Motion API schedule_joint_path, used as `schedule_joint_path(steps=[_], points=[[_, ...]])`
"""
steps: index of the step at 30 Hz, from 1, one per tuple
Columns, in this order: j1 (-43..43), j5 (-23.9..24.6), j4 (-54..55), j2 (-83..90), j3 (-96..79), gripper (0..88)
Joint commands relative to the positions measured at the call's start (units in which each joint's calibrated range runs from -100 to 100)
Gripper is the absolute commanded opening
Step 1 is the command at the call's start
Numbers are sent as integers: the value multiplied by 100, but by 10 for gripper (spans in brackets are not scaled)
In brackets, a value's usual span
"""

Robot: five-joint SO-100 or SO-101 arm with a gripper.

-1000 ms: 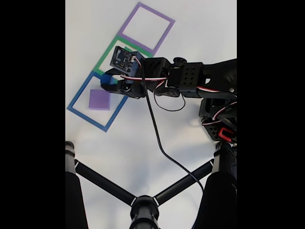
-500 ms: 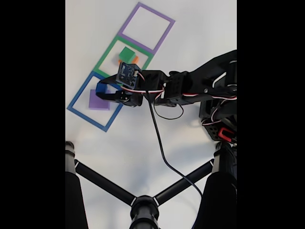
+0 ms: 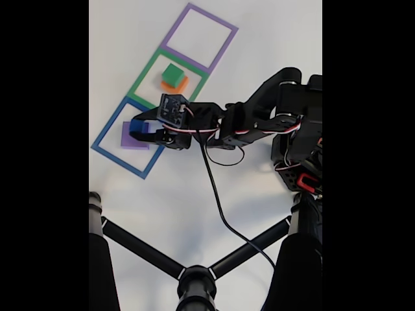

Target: Tower of hanoi

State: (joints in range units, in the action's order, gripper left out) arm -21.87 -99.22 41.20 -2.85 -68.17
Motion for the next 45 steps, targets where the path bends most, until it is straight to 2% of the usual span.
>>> schedule_joint_path(steps=[1,8,15,21,24,29,37,45], points=[[-89,-78,190,-59,288,32],[-105,-78,296,-404,479,70],[-135,-78,393,-492,479,171],[-89,-78,352,-171,425,211],[-6,-78,4,277,452,216],[307,-78,-1655,1327,861,185],[887,-78,-5232,3234,1733,1],[1542,-78,-8713,4709,2905,0]])
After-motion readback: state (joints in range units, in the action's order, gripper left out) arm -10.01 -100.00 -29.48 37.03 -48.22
